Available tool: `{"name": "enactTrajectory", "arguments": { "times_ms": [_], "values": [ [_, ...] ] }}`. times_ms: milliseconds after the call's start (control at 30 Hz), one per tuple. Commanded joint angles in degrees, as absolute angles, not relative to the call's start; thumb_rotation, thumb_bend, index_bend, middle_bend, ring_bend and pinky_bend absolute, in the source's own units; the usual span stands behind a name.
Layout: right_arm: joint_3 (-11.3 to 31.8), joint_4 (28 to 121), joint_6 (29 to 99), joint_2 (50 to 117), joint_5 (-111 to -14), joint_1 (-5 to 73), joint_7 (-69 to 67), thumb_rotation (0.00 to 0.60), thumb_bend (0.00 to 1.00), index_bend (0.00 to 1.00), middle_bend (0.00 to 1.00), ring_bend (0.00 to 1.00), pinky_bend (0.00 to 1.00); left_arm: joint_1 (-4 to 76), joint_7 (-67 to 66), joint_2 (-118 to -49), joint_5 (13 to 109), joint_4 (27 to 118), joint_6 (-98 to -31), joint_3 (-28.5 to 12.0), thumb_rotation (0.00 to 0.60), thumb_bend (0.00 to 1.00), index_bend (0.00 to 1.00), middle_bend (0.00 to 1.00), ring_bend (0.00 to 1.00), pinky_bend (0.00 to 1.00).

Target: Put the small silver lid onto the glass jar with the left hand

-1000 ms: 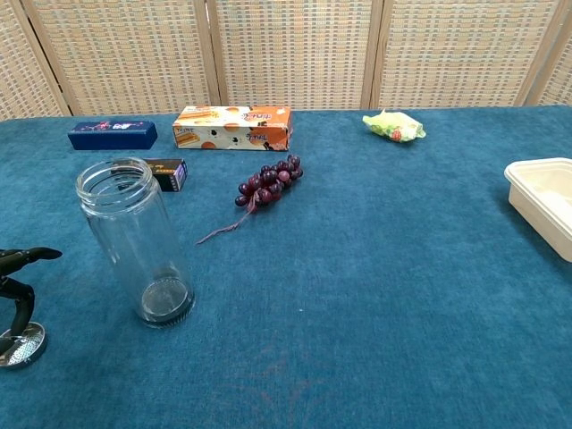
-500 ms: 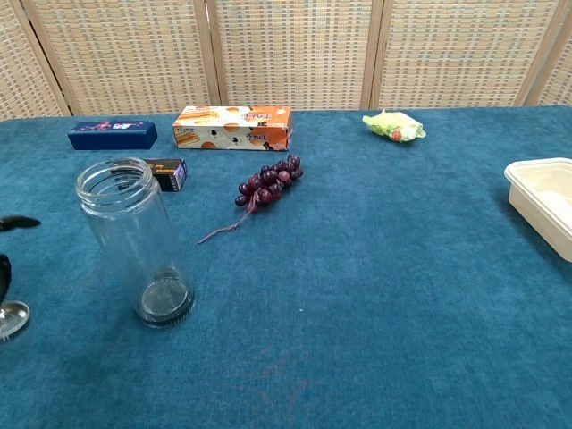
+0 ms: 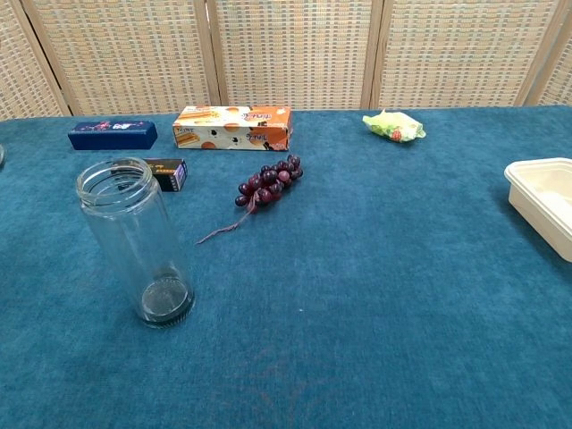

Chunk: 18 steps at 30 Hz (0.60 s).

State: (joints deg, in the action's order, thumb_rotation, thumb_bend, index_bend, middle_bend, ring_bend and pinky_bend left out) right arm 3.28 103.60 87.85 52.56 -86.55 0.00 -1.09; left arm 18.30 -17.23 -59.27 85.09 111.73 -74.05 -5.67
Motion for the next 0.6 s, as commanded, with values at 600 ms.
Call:
{"name": "enactTrajectory", "arguments": {
  "times_ms": [600],
  "values": [
    [4.1, 102.9, 86.4, 53.7, -83.6, 0.8, 0.6, 0.600, 0.00, 0.00, 0.00, 0.00, 0.00, 33.7, -19.7, -63.5, 78.4, 116.5, -59.4, -10.6, 0.600, 0.43, 0.59, 0.00, 0.00, 0.00]
  ]
}}
